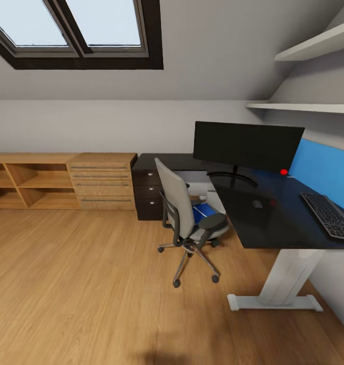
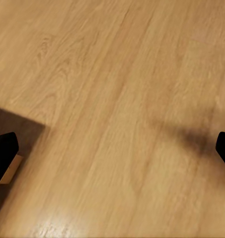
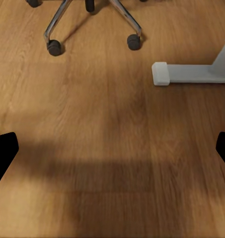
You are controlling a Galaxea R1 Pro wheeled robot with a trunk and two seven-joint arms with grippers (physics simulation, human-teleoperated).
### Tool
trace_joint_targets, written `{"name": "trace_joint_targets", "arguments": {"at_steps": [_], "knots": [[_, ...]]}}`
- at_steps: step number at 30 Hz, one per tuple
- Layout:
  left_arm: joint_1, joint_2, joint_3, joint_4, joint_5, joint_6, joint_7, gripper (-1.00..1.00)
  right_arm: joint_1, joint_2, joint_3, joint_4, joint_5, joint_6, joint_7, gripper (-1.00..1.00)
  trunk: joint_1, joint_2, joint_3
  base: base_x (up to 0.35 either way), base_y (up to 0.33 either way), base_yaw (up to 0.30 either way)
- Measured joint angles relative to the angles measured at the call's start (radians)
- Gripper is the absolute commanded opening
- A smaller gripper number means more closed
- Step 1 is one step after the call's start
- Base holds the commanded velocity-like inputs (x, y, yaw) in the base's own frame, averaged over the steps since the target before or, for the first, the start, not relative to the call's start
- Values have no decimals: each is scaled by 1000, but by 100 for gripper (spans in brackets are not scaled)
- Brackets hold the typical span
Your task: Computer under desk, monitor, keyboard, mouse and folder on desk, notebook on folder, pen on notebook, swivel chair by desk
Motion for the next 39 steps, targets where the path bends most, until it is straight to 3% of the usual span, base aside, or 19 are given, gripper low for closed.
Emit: {"name": "trace_joint_targets", "arguments": {"at_steps": [9,13,14,15,16,21,29,32,34,36,37,38,39], "knots": [[1,-4,-1,0,0,0,-2,100,0,-8,-4,-3,-1,-5,0,100,35,-63,-28,0,0,0],[0,-30,-4,-3,-3,0,0,100,0,-10,-1,-1,-4,-19,-2,100,50,-91,-41,0,0,0],[0,-34,-4,-3,-3,0,1,100,0,-7,0,0,-4,-20,-2,100,54,-98,-44,0,0,0],[0,-52,-6,-4,-30,4,2,100,0,27,6,40,-2,-24,-2,100,58,-105,-47,0,0,0],[0,-52,-5,-4,-31,5,2,100,0,29,2,45,-5,-24,-2,100,61,-112,-50,0,0,0],[0,-51,-3,-3,-33,7,1,100,0,12,-5,56,-6,-35,-10,100,81,-147,-66,0,0,0],[0,-54,-4,-6,-37,3,0,100,0,8,-6,56,-6,-36,-11,100,111,-203,-91,0,0,0],[0,-57,-6,-54,-39,21,0,100,-3,7,-6,41,-5,-33,-13,100,123,-224,-100,0,0,0],[0,-60,-6,-129,-40,78,2,100,-12,7,-6,16,-5,-26,-16,100,130,-238,-106,0,0,0],[-1,-63,-6,-288,-42,288,34,100,-73,7,-6,-22,-5,30,-51,100,138,-252,-113,0,0,0],[-2,-65,-7,-391,-39,429,59,100,-123,7,-6,-41,-6,87,-84,100,142,-259,-116,0,0,0],[-3,-67,-7,-447,-39,499,71,100,-164,7,-5,-48,-5,121,-103,100,146,-266,-119,0,0,0],[-32,-95,-7,-579,-38,718,102,100,-229,7,-7,-62,-8,292,-174,100,150,-273,-123,0,0,0]]}}
